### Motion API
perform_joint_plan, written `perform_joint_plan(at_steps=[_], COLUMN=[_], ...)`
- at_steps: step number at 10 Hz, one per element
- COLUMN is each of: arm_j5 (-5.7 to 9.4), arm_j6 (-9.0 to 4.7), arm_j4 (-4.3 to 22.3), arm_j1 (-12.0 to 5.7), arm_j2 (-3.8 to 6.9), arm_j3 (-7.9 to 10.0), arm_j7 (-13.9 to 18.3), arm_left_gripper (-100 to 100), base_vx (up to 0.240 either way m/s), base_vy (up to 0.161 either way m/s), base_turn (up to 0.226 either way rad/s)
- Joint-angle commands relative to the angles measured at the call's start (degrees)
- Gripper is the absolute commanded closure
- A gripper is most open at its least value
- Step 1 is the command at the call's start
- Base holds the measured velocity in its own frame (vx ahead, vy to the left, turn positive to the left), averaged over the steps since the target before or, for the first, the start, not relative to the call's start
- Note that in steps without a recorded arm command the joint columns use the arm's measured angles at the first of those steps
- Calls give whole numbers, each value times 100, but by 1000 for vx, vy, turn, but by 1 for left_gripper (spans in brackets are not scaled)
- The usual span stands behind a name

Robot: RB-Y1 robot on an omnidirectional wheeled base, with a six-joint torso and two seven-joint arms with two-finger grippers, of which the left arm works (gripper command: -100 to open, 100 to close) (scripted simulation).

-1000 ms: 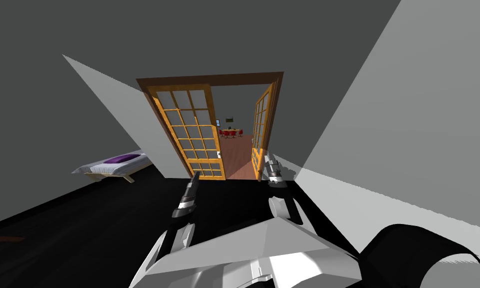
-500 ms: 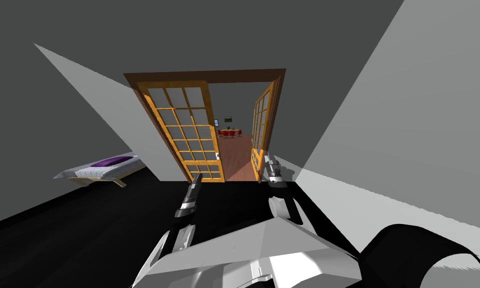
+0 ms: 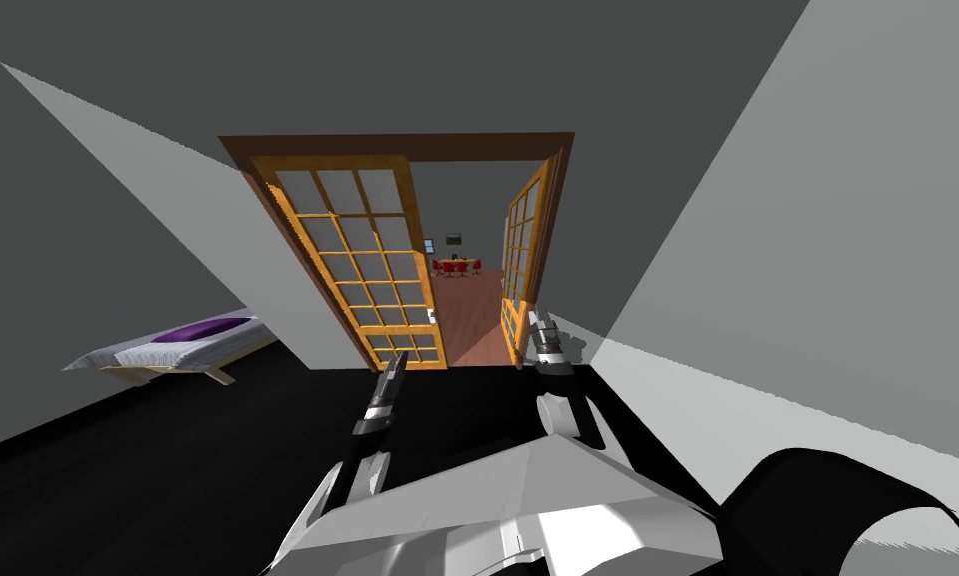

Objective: Push the door open

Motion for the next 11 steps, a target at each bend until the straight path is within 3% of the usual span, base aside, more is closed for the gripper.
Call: perform_joint_plan(at_steps=[1,11], arm_j5=[25,175], arm_j6=[-55,-360], arm_j4=[253,1757], arm_j1=[-75,-560], arm_j2=[42,296], arm_j3=[-16,-108], arm_j7=[-186,-1226], arm_left_gripper=[-100,-100], base_vx=[99,101], base_vy=[7,11], base_turn=[-37,-41])
